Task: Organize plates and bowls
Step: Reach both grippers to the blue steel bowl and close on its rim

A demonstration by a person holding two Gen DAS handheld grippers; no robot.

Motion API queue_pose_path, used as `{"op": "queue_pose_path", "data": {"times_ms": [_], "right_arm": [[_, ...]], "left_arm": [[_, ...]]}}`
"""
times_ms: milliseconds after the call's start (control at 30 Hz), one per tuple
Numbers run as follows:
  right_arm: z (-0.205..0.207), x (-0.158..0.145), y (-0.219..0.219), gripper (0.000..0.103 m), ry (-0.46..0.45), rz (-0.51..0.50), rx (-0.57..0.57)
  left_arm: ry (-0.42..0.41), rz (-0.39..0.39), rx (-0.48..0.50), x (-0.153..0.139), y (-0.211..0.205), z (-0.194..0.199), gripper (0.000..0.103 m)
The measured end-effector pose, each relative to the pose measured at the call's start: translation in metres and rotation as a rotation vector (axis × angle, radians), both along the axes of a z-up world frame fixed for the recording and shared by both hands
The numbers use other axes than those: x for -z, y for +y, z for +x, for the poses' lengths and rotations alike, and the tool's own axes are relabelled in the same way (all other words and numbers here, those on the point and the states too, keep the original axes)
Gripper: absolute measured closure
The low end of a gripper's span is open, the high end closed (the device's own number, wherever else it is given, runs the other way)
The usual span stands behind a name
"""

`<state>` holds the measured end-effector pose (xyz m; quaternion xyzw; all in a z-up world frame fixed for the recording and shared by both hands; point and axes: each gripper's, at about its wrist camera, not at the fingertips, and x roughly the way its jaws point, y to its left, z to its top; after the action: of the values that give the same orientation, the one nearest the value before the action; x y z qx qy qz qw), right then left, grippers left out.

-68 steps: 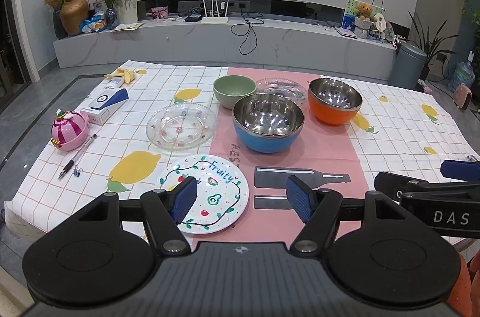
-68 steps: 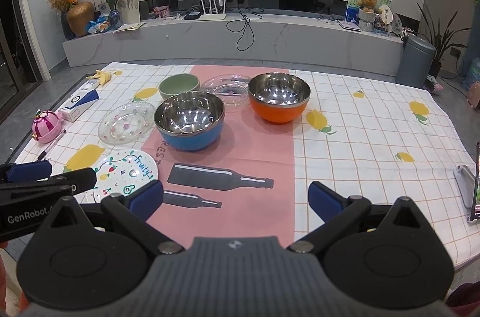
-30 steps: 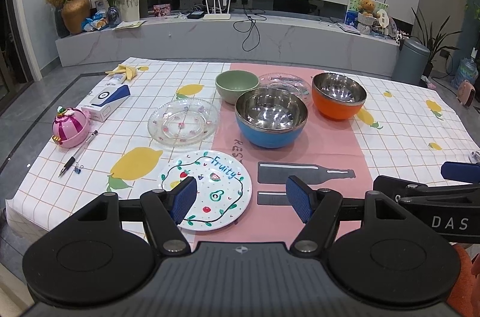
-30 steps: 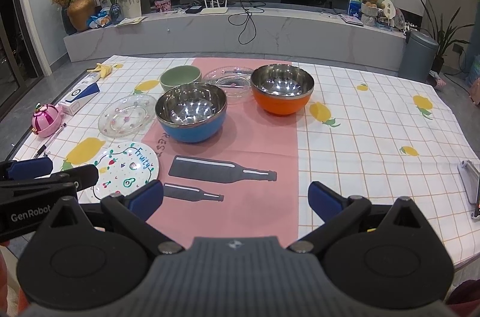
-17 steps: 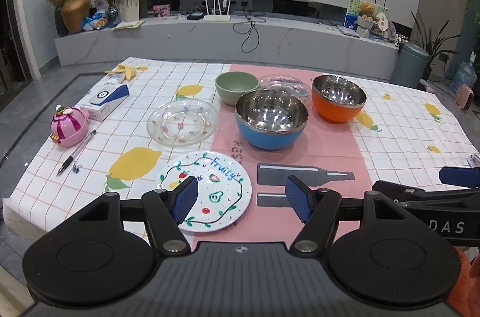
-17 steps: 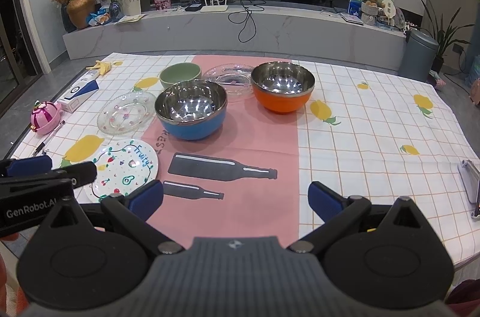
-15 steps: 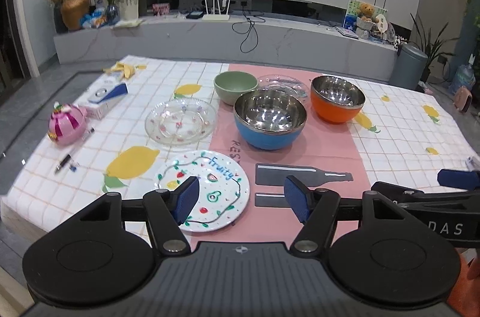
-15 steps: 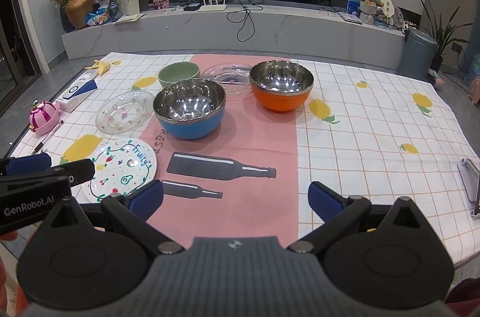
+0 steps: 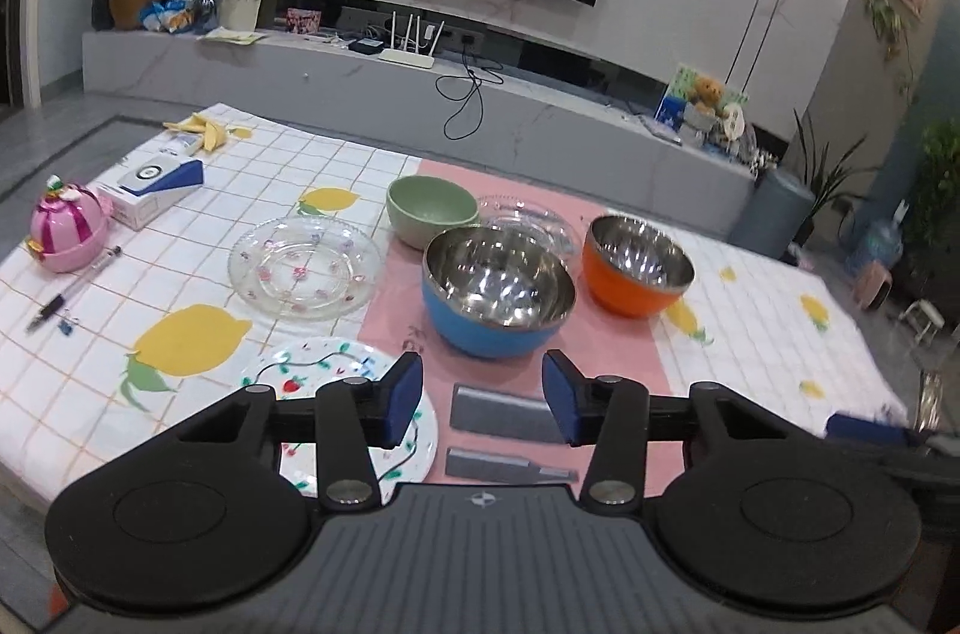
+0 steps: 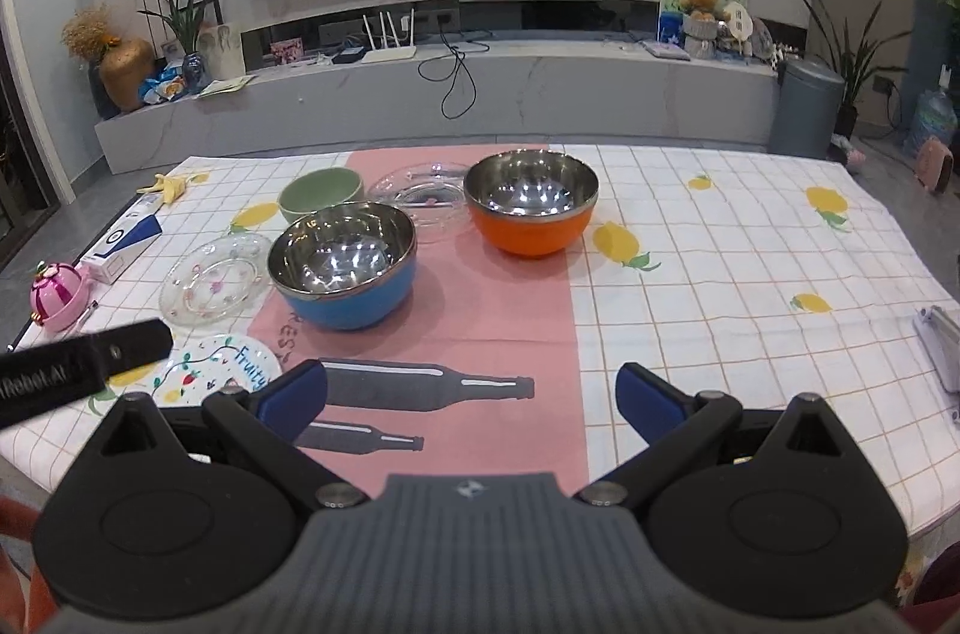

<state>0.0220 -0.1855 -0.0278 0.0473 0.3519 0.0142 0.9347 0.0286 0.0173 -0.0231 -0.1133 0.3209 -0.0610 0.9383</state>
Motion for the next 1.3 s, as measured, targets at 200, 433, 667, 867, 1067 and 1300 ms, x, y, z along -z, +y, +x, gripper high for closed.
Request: {"op": "queue_pose_path", "data": {"times_ms": [200,433,667,867,1067,1300], "right_arm": [[0.033,0.006,0.008,0.003,0.013,-0.025,-0.014],[0.084,0.015,0.019,0.006,0.031,0.024,-0.047],[0.143,0.030,0.025,0.019,0.087,0.018,-0.028],[0.188,0.044,0.012,0.026,0.161,0.149,0.016],[0.215,0.058,0.009,0.042,0.229,0.211,0.050],[0.220,0.079,0.019,0.063,0.308,0.246,0.030]], "left_arm": [[-0.098,0.089,-0.089,-0.003,0.000,0.024,0.049],[0.017,0.040,-0.054,0.005,0.012,0.076,0.049],[0.074,0.013,-0.062,0.017,0.015,0.122,0.045],[0.134,-0.081,-0.051,0.031,0.016,0.159,0.044],[0.230,-0.063,-0.054,0.055,0.007,0.183,0.043],[0.298,-0.065,-0.073,0.070,0.006,0.183,0.064]]}}
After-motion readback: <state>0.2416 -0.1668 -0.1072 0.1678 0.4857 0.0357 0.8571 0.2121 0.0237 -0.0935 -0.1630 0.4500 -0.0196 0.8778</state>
